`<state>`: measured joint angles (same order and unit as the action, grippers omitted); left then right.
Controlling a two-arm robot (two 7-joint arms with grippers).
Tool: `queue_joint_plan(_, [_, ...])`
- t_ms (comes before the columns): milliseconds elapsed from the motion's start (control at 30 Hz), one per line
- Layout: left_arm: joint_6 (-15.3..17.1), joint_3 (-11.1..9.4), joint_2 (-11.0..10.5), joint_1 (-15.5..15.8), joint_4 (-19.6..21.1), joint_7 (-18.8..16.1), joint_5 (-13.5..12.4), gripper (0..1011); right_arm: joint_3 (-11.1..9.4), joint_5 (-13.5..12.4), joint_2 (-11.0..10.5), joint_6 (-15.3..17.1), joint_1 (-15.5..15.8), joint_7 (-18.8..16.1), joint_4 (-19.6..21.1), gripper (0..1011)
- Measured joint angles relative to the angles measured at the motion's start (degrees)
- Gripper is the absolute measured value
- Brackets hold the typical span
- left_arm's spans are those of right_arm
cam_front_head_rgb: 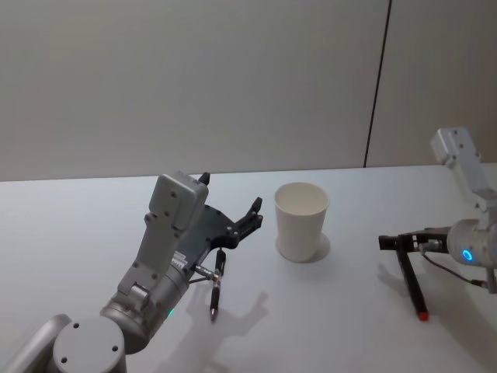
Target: Place the pen into the pen holder.
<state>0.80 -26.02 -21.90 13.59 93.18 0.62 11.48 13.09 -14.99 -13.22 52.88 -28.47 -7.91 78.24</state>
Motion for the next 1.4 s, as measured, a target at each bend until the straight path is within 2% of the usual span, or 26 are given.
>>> queue_joint_plan(633, [0.0,0.0,0.0,0.0,0.0,0.0,0.0,1000,0.9,3.3,1.3,0.9,-3.4,-3.2,-6.7,1001])
queue_joint_plan(1400, [0.0,0.0,0.0,0.0,0.0,0.0,0.0,1000,1.0,4.7,2.1,-0.3,-5.5,-4.8,-12.0,1001])
